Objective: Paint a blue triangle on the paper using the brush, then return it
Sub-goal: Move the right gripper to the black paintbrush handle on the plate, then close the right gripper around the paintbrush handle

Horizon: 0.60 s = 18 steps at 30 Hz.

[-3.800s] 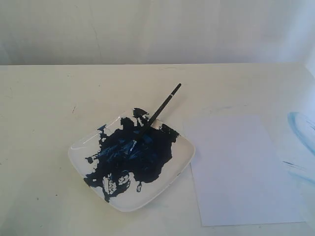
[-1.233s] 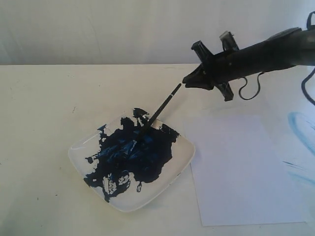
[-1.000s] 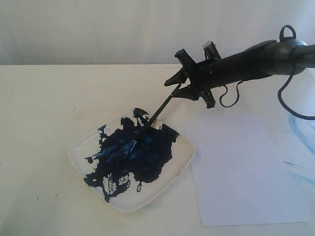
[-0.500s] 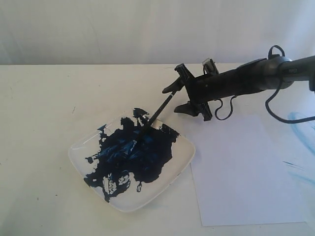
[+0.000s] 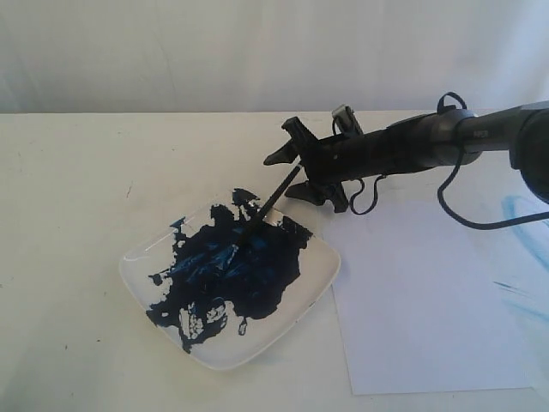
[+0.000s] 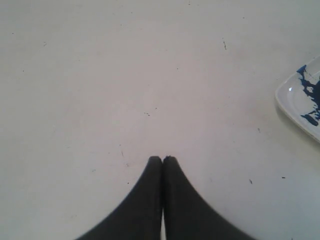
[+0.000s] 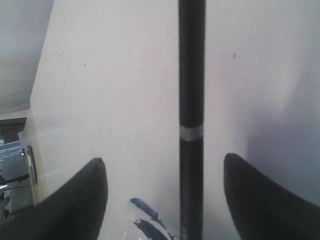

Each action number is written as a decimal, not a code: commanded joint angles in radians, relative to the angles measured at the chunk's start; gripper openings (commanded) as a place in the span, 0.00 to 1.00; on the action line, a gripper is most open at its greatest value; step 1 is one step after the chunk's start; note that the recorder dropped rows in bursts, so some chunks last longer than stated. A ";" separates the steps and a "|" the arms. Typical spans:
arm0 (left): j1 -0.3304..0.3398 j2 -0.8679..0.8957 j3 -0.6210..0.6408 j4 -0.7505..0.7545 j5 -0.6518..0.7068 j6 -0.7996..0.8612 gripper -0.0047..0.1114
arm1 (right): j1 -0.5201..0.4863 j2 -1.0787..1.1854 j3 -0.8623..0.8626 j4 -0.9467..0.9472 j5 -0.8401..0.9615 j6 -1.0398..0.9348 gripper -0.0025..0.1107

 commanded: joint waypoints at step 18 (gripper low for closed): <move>-0.004 -0.005 0.003 -0.004 -0.003 -0.007 0.04 | 0.010 0.000 -0.003 0.012 -0.143 -0.019 0.44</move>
